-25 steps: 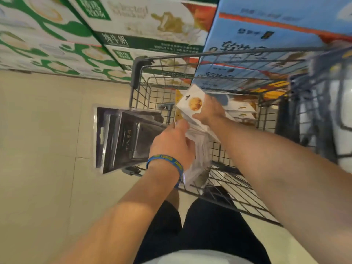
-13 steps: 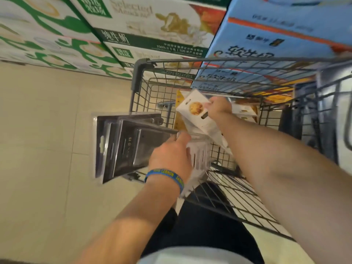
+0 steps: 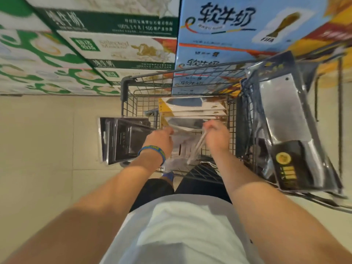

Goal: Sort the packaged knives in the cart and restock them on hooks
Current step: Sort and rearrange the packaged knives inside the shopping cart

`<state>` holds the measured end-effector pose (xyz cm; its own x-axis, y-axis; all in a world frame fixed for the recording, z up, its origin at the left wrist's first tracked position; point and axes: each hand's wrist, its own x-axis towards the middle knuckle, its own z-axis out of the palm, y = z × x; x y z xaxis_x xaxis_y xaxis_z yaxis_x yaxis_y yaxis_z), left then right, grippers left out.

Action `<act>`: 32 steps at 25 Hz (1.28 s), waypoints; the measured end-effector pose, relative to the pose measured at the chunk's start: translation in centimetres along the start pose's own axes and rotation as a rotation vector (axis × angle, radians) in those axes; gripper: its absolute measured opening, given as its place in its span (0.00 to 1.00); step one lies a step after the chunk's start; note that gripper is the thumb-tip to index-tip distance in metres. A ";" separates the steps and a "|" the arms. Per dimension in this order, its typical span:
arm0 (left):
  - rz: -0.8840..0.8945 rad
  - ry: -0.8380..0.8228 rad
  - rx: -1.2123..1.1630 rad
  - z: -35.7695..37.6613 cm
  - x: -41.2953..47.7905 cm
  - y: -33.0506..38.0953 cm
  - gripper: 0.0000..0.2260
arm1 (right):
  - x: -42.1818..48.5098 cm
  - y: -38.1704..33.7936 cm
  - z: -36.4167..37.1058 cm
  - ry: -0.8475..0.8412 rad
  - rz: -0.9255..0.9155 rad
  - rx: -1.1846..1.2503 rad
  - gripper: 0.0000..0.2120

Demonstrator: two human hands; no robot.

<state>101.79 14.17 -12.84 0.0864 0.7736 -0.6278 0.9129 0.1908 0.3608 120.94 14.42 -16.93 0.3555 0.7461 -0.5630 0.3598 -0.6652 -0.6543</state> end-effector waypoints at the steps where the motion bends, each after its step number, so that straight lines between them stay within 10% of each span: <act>1: 0.023 -0.019 0.002 0.0 -0.3 0.5 0.14 | -1.2 0.5 0.0 -0.068 -0.079 -0.084 0.19; 9: 0.065 0.095 -0.058 3.3 -4.0 4.6 0.21 | -4.3 1.8 3.2 -0.401 0.124 -0.110 0.21; 16: 0.133 0.169 0.193 5.3 -2.7 5.6 0.10 | -7.6 2.1 -2.3 -0.352 0.541 0.506 0.15; 19: 0.144 0.170 0.274 5.5 -2.0 6.3 0.10 | -9.8 0.4 -4.4 -0.364 0.123 0.076 0.16; 22: 0.156 0.151 0.426 5.3 -1.5 8.1 0.09 | -11.0 -3.2 -9.3 -0.308 -0.249 0.235 0.14; 25: 0.119 0.204 0.305 5.4 -1.6 8.8 0.08 | -7.7 -5.1 -16.5 0.075 -0.507 0.120 0.14; 27: 0.132 0.221 0.267 5.8 -2.0 8.9 0.11 | -2.8 -4.5 -21.1 0.332 -0.427 -0.302 0.21; 32: 0.035 0.208 0.220 6.7 -3.1 8.8 0.14 | 0.8 -0.3 -22.7 0.219 -0.171 -0.925 0.51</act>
<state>112.21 9.42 -12.41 0.0565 0.8887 -0.4549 0.9774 0.0438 0.2070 140.67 14.51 -5.74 0.3544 0.8754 -0.3286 0.9256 -0.3784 -0.0098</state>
